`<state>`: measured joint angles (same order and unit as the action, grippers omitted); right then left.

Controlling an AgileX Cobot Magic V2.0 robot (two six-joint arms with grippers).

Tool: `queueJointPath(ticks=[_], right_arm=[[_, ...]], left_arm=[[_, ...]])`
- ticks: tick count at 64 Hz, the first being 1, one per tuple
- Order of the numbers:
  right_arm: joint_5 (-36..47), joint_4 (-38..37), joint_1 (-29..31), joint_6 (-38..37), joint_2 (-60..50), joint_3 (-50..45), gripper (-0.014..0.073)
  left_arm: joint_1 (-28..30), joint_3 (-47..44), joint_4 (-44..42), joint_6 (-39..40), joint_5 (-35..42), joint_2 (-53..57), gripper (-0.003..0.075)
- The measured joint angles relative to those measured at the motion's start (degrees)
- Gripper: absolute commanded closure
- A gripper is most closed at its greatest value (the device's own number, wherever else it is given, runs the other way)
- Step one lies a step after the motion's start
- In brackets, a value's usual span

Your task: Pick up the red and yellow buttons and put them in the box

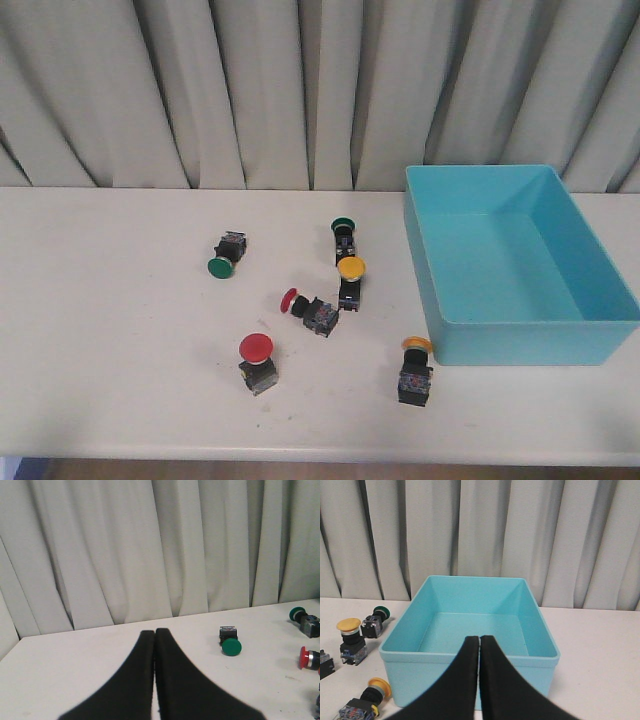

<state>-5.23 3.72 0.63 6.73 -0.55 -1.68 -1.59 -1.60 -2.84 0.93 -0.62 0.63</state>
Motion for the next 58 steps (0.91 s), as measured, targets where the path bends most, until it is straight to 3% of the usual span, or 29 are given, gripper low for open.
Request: queueJointPath(ticks=[30, 58], right_arm=[[0.0, 0.0, 0.0, 0.0, 0.0, 0.0, 0.0599], [0.1, 0.0, 0.0, 0.0, 0.0, 0.0, 0.0599]], left_arm=[[0.0, 0.0, 0.0, 0.1, -0.4, 0.0, 0.0727], [0.0, 0.0, 0.0, 4.9, -0.4, 0.0, 0.0727]])
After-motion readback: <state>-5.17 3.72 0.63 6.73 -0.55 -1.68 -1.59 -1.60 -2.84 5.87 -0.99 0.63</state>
